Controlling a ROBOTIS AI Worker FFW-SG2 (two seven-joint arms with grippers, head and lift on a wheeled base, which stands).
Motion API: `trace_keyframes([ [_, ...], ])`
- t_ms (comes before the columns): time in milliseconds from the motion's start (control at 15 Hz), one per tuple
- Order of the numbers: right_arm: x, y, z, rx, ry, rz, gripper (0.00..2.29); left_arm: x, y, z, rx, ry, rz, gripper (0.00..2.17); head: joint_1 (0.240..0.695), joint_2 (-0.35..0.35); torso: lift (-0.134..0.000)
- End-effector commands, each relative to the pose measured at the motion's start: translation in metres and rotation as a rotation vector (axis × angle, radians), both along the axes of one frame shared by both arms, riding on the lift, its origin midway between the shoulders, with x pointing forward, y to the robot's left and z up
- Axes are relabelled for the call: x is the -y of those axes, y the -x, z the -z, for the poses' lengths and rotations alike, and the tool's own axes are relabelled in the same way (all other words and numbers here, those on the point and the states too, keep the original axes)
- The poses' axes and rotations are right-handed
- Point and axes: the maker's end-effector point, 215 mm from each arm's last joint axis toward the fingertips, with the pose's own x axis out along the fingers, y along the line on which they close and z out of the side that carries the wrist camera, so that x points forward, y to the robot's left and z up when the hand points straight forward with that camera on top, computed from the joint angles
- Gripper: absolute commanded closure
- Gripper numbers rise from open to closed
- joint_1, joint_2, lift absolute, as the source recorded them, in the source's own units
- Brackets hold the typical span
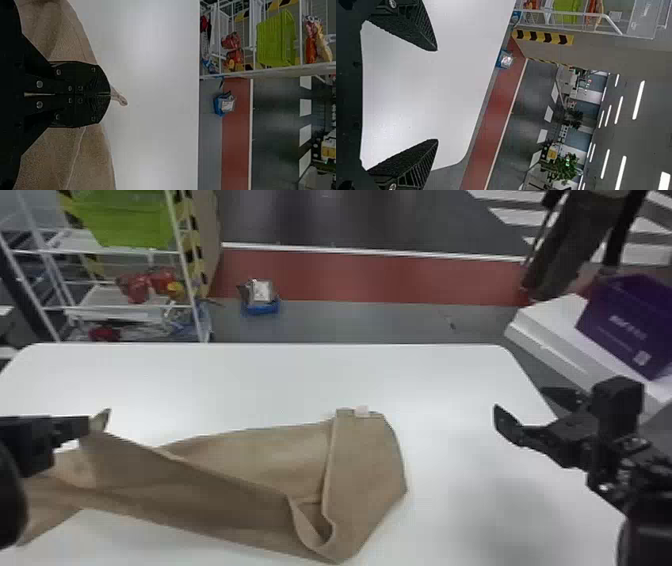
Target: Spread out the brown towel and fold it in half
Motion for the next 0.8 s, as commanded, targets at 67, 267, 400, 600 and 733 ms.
trace_keyframes([
  [67,-0.019,-0.007,0.000,-0.006,0.008,-0.031,0.06,-0.065,0.068,-0.013,0.049,0.030,-0.133,1.97,0.695,-0.033,-0.134],
  [267,-0.045,-0.009,-0.009,0.014,0.072,-0.119,0.06,-0.095,0.109,-0.005,0.031,0.047,-0.186,1.97,0.695,0.049,-0.134],
  [400,-0.105,0.004,-0.038,0.102,0.212,-0.360,0.06,-0.099,0.112,-0.002,0.023,0.046,-0.196,1.97,0.695,0.094,-0.134],
  [600,-0.184,0.065,-0.052,0.099,0.447,-0.749,0.07,-0.098,0.111,0.006,0.005,0.051,-0.196,1.97,0.695,0.230,-0.134],
  [733,-0.210,0.106,-0.049,0.034,0.509,-0.928,0.07,-0.094,0.109,0.009,-0.003,0.055,-0.189,1.97,0.695,0.303,-0.134],
])
